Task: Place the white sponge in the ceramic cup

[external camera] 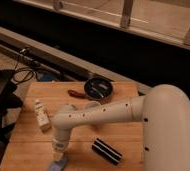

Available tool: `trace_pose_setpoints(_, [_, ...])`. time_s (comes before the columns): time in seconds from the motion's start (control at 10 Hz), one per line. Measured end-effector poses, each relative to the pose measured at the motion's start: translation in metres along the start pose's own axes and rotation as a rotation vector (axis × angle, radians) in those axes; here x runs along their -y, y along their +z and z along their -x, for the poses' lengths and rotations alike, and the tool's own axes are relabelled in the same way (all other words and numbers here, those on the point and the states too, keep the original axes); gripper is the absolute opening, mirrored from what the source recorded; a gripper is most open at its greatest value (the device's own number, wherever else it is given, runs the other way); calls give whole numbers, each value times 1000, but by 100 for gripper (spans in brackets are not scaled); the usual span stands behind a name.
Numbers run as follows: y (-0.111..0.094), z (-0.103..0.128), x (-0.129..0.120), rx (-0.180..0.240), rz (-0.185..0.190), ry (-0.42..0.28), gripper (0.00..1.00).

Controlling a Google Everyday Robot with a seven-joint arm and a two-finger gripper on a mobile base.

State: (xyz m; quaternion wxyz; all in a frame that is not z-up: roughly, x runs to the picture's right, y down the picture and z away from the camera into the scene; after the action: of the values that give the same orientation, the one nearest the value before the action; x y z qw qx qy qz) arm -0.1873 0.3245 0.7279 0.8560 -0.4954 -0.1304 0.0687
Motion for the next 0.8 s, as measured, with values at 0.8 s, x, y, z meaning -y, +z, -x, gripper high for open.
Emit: trace_pose_setpoints(0.8, [-98,65,31,-30,-201,-103,0])
